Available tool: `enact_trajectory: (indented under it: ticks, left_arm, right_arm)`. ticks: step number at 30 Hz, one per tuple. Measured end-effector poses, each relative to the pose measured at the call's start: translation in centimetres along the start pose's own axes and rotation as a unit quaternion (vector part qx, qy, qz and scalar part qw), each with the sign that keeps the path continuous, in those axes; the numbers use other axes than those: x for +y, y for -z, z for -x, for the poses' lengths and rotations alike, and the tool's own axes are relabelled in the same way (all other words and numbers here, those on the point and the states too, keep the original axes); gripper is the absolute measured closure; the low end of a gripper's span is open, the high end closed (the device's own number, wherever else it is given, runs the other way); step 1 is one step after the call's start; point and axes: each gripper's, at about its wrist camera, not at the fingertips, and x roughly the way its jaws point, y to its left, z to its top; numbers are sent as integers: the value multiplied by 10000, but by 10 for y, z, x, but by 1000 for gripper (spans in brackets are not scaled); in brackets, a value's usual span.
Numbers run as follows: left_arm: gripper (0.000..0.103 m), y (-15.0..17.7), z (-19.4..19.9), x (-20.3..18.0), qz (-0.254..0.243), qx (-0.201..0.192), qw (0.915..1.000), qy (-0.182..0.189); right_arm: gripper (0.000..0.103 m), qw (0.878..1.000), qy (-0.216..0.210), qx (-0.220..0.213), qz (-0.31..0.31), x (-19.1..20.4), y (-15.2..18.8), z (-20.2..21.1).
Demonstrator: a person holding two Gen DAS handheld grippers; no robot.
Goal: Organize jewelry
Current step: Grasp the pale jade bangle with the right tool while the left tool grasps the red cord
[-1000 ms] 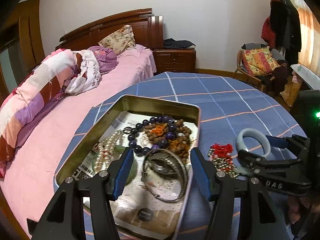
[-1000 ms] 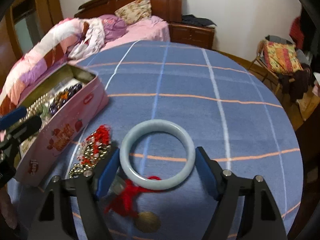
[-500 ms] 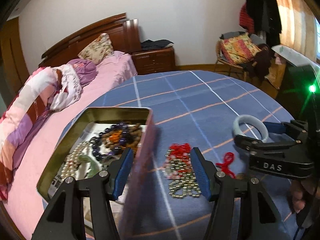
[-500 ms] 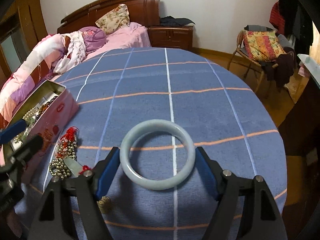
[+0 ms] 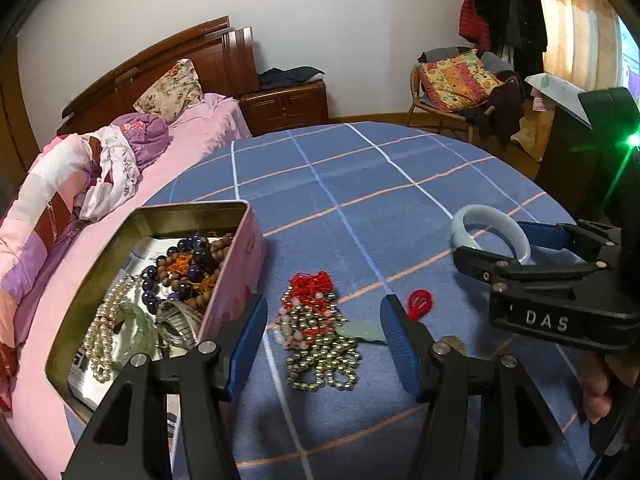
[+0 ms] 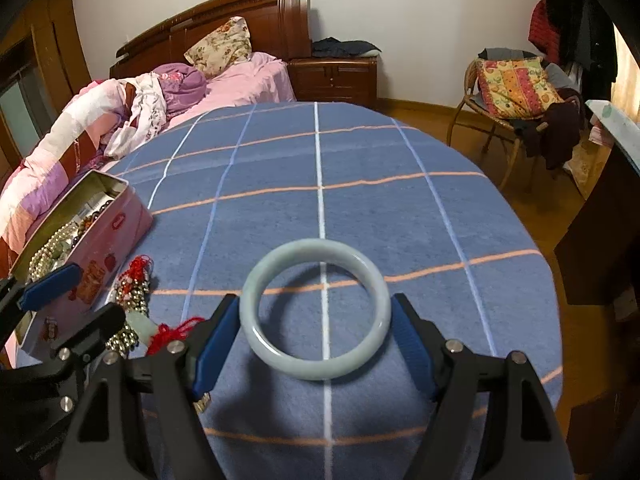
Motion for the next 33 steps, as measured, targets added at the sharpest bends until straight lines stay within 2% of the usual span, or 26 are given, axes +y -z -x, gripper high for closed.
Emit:
enact_trajectory:
  ticks: [8, 9, 11, 16, 23, 26, 33]
  left_arm:
    - [45, 3, -4, -23, -255, 69, 9996, 136]
    - [53, 3, -5, -26, -299, 98, 9994, 139]
    - [63, 2, -8, -29, -334, 157, 9991, 210]
    - [64, 1, -16, -31, -327, 346, 9982, 371]
    - [65, 1, -17, -37, -421, 379, 9972, 491]
    - [97, 2, -20, -36, -385, 474, 9961, 634]
    - [99, 2, -14, -33, -355, 320, 9974, 538]
  right_arm:
    - [25, 10000, 71, -7, -48, -6, 9, 8]
    - [25, 9999, 69, -14, -77, -8, 9, 9]
    - [25, 9999, 89, -42, -91, -9, 9, 11]
    - [25, 9998, 71, -51, -151, -11, 10, 11]
    - [25, 9998, 52, -63, -162, -10, 11, 11]
    - [25, 9998, 35, -66, -164, -9, 11, 11]
    - [25, 9998, 32, -78, -177, -10, 11, 12]
